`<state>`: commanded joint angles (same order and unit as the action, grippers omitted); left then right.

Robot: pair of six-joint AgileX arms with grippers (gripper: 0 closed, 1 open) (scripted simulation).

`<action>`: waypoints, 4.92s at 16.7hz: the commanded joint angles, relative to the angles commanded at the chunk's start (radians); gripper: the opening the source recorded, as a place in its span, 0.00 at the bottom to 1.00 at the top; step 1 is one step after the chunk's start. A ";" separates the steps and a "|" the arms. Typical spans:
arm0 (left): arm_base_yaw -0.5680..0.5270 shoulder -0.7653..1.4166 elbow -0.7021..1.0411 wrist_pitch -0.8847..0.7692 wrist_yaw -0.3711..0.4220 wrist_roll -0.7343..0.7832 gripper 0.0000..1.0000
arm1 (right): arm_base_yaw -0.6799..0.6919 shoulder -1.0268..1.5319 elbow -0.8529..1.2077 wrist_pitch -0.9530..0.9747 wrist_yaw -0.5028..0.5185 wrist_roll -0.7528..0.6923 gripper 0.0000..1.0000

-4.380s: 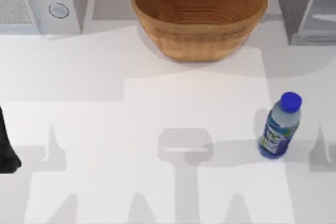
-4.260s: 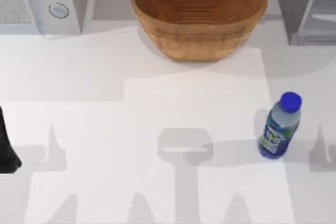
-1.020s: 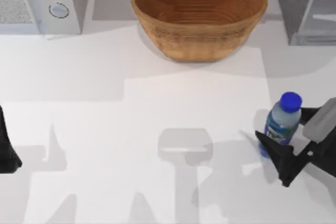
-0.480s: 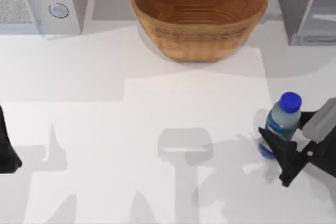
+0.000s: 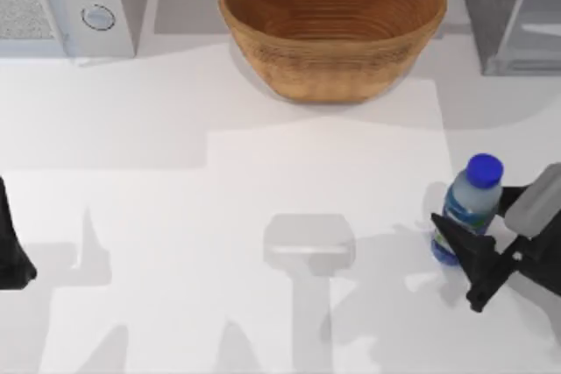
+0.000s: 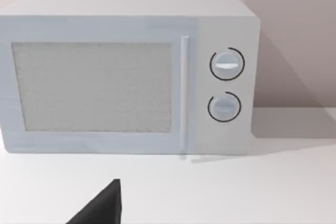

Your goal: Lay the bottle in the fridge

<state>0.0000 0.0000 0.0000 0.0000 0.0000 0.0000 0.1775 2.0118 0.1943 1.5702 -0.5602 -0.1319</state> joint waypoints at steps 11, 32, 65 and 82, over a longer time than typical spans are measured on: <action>0.000 0.000 0.000 0.000 0.000 0.000 1.00 | -0.320 -0.284 0.027 -0.499 -0.292 -0.125 0.01; 0.000 0.000 0.000 0.000 0.000 0.000 1.00 | -0.408 -0.941 -0.043 -1.035 -0.084 -0.062 0.01; 0.000 0.000 0.000 0.000 0.000 0.000 1.00 | -0.288 -1.249 0.184 -1.136 0.462 0.140 0.01; 0.000 0.000 0.000 0.000 0.000 0.000 1.00 | -0.457 0.095 0.787 -0.444 0.305 0.146 0.01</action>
<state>0.0000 0.0000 0.0000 0.0000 0.0000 0.0000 -0.2792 2.1064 0.9815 1.1266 -0.2556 0.0139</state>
